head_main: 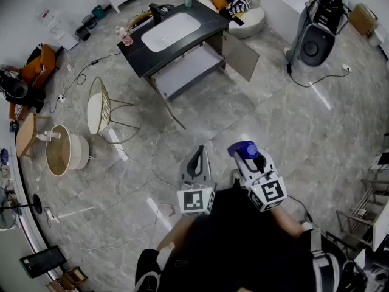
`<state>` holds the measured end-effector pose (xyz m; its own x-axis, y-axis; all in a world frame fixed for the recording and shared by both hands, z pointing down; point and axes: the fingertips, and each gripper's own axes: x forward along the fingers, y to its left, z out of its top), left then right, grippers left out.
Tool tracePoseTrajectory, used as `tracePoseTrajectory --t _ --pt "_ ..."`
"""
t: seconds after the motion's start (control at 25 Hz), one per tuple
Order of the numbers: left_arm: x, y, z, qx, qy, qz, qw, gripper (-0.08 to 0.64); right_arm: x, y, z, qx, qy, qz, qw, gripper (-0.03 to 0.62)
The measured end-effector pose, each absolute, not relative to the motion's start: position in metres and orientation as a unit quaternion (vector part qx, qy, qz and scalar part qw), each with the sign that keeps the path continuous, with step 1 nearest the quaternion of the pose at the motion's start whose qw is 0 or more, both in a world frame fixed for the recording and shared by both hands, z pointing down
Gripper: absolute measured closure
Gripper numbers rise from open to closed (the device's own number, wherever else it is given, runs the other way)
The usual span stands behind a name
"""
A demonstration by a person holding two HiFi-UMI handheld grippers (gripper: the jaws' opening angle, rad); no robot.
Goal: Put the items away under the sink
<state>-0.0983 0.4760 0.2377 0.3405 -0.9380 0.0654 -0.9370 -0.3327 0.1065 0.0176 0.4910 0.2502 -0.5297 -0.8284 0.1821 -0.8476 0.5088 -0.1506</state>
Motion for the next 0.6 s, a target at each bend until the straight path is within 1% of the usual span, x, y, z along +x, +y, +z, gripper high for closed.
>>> tracePoseTrajectory --t 0.12,0.24,0.36,0.52,0.6 --pt "-0.098 0.476 0.242 0.817 -0.573 0.0 0.065 0.543 0.017 0.489 0.252 0.482 -0.869 0.109 0.043 0.443" --pt "-0.1 0.478 0.25 0.824 -0.563 0.032 0.045 0.543 0.016 0.489 0.25 0.483 -0.868 0.107 0.048 0.443" --pt "-0.103 0.478 0.244 0.819 -0.57 0.004 0.066 0.543 0.012 0.491 0.251 0.483 -0.868 0.106 0.048 0.443" --pt "-0.107 0.481 0.254 0.826 -0.56 0.029 0.061 0.543 0.008 0.492 0.252 0.485 -0.868 0.101 0.043 0.443" --pt "-0.111 0.481 0.252 0.826 -0.561 0.024 0.062 0.543 0.006 0.492 0.248 0.492 -0.863 0.111 0.042 0.443"
